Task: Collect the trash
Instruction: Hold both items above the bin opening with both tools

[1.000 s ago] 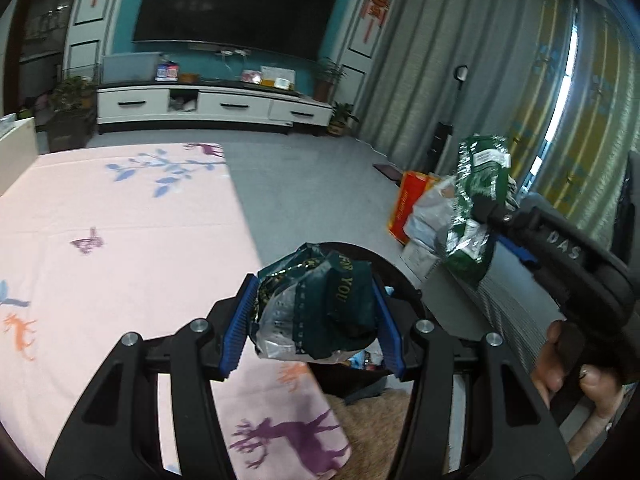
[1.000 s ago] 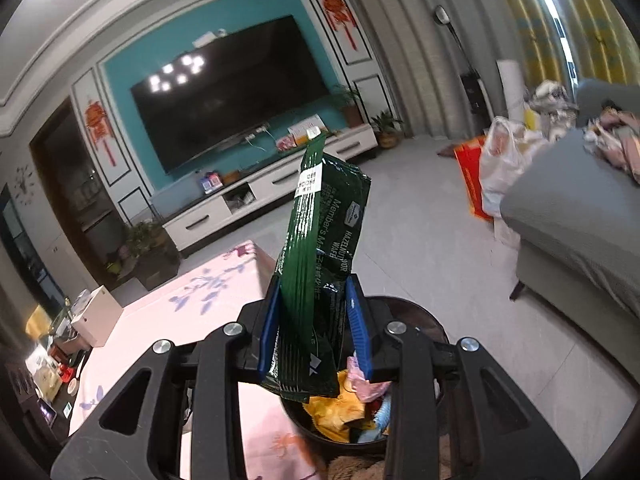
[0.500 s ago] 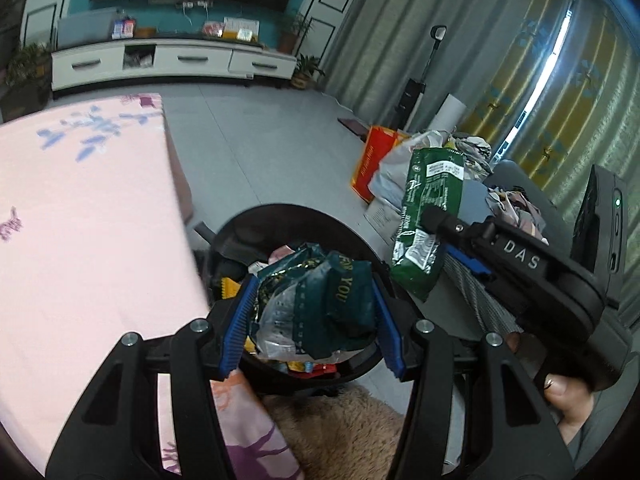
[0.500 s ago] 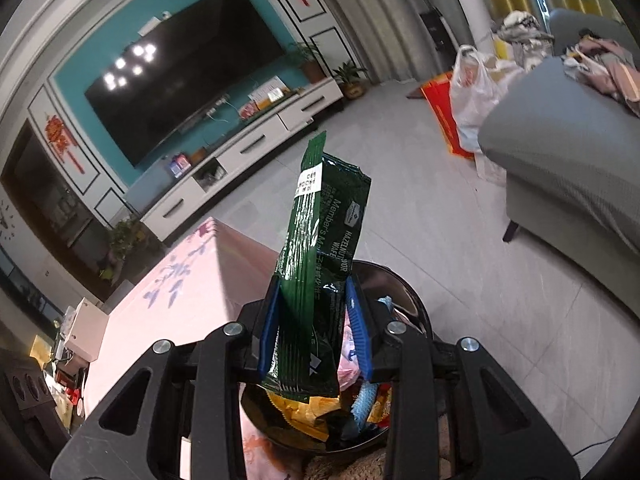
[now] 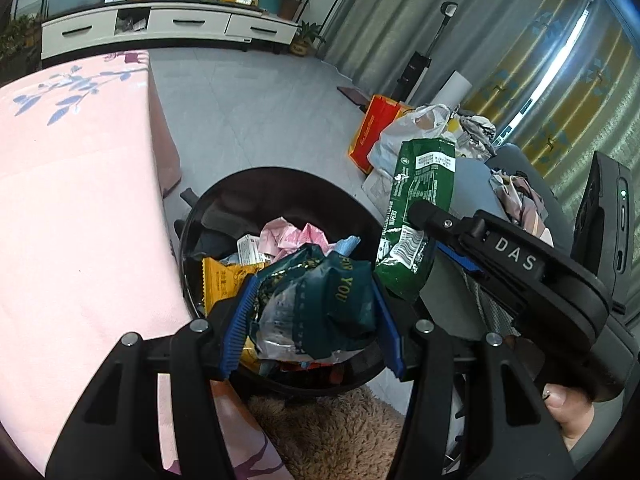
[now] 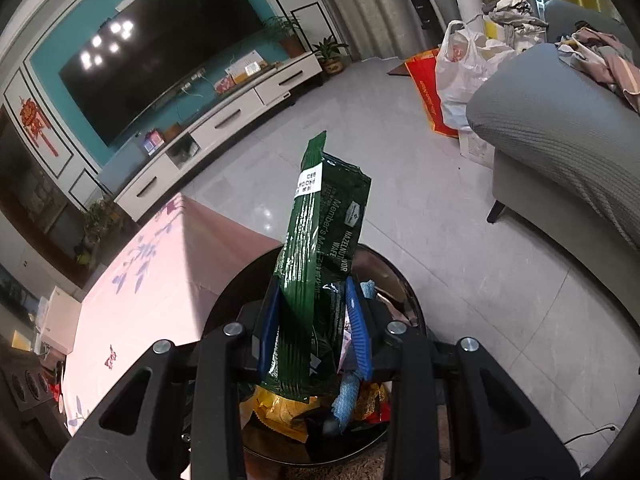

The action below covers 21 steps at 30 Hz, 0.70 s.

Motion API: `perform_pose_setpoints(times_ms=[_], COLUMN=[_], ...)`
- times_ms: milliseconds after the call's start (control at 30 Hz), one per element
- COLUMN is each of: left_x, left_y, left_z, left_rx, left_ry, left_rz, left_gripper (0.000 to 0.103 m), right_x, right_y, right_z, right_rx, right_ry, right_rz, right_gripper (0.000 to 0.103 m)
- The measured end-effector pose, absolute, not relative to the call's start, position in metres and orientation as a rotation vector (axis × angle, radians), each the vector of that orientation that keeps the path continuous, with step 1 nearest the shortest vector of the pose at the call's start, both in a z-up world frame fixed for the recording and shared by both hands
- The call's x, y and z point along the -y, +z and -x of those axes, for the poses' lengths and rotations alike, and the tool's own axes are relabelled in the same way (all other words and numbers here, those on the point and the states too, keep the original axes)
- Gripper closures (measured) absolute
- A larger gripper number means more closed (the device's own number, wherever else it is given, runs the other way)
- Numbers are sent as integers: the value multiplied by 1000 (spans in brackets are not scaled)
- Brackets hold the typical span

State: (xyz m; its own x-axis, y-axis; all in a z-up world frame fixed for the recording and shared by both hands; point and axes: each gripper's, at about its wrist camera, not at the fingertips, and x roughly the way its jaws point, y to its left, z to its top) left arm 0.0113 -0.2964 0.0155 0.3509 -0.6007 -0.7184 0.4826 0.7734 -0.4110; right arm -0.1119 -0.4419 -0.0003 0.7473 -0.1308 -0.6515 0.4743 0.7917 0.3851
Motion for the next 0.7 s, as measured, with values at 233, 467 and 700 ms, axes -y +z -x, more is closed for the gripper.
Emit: perform_pose_setpoints(times_ms=[233,467,700], left_x=[297,303,303], left_y=[4,-5,-15], left_z=[-22,-27,-35], left_rx=[-1037,-1061,-1098], left_ry=[-694,-688,-684], left_rz=[159,162,193], left_gripper=[47,47,47], right_x=[442,440,439], right_y=[-6,-11,-13], right_z=[106,102,100], right_rx=[-680,-705,-709], right_ry=[-370,-390,-386], right_rz=[-559,-552,-558], right_gripper=[70,70,70])
